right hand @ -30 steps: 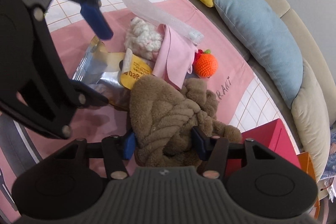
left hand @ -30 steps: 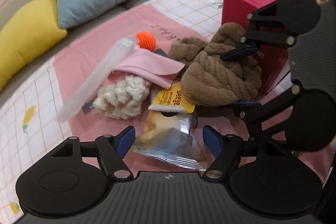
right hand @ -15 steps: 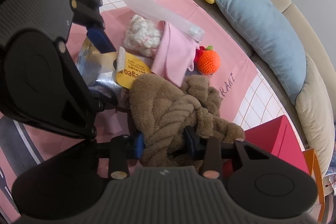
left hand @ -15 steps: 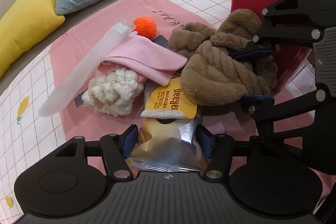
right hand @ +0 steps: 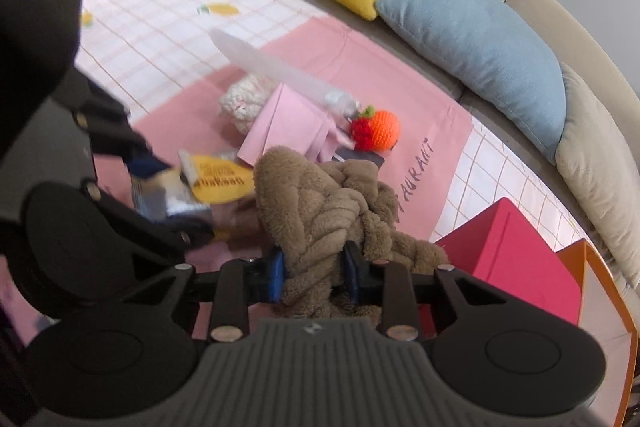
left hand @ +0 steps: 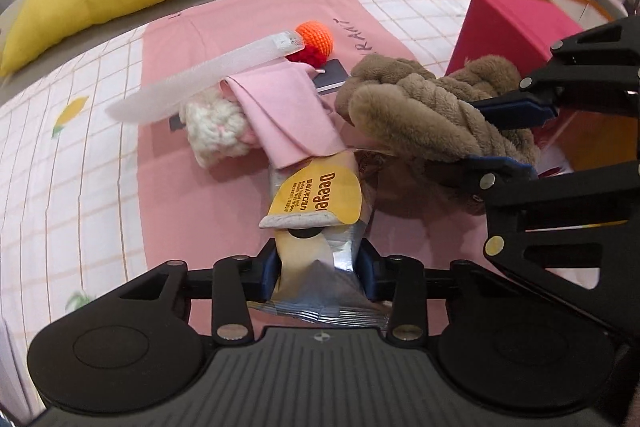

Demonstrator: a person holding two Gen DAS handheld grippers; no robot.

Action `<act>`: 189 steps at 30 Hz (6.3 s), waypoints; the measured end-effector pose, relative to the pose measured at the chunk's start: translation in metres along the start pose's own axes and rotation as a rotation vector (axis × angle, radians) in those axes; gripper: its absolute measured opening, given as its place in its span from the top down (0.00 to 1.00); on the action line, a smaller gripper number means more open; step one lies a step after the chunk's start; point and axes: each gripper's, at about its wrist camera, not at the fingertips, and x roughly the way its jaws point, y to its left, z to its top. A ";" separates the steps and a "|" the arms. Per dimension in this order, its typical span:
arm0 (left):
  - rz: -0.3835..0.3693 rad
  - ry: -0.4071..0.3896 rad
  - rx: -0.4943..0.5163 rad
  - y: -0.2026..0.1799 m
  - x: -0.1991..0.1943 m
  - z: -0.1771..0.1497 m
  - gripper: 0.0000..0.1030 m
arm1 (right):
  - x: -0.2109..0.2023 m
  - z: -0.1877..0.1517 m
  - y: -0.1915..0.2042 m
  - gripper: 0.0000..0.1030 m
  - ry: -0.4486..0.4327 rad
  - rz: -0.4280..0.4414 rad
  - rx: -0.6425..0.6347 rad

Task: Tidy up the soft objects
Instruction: 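Grasp the brown knotted plush with the right gripper while the left gripper grasps the foil snack bag, then carry the plush and snack bag over the cardboard box with both grippers, then open both grippers to drop the plush and snack bag into the box, then move both grippers back toward the pink cloth and clear bag, then grasp the pink cloth with the right gripper while the left gripper grasps the clear plastic bag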

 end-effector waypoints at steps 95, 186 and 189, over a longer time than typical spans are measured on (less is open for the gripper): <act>-0.089 0.045 0.362 -0.274 0.030 0.170 0.35 | -0.052 -0.187 -0.255 0.79 -0.020 -0.097 0.455; 0.136 -0.148 -0.177 0.075 -0.039 0.020 0.31 | 0.067 0.061 -0.033 0.33 0.007 0.146 0.449; 0.144 -0.144 -0.168 0.078 -0.036 0.023 0.31 | 0.083 0.067 -0.030 0.34 0.030 0.165 0.477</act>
